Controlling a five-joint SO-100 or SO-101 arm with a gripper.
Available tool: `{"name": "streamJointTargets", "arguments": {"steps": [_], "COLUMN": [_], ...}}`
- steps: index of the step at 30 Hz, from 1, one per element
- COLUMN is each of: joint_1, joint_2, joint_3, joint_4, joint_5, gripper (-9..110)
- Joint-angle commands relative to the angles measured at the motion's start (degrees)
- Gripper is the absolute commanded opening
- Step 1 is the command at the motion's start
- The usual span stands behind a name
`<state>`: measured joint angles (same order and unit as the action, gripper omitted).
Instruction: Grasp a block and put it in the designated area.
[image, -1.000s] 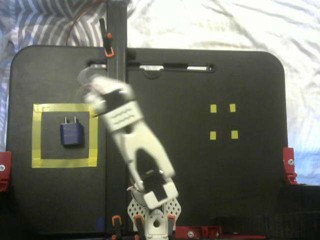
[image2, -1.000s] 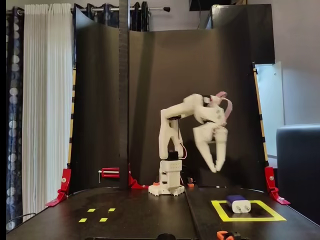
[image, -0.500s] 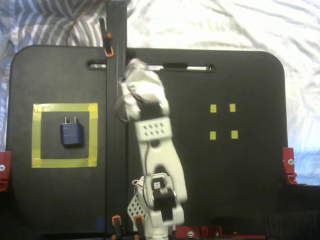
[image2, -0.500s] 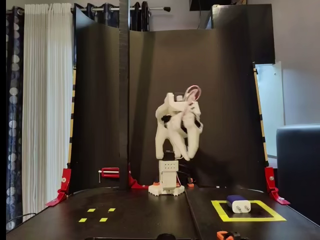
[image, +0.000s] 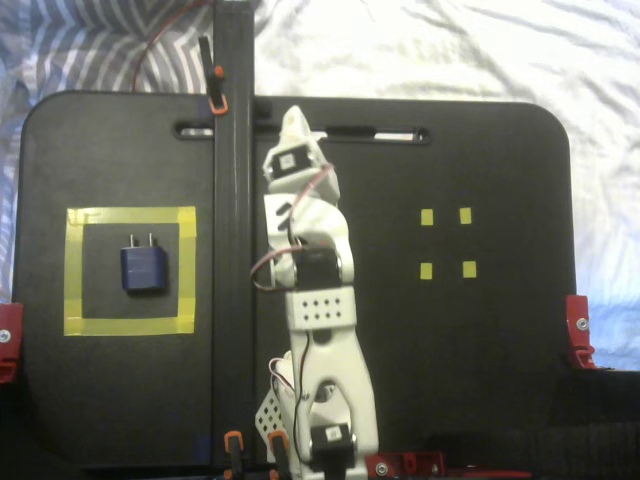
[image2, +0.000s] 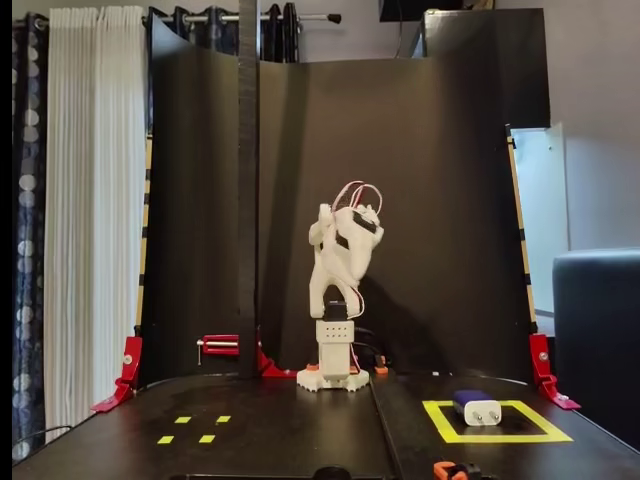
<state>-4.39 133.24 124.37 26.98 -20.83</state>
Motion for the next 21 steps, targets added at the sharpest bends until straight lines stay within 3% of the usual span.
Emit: {"name": "streamJointTargets", "arguments": {"steps": [1, 8, 21], "joint_1": [1.1, 2.7, 2.7], "joint_2": [3.4, 13.7, 40.7], "joint_3": [1.1, 11.2, 40.2], "joint_4": [-2.4, -7.8, -16.3], "joint_5": [5.9, 17.2, 17.3], "gripper": [0, 0, 1]}}
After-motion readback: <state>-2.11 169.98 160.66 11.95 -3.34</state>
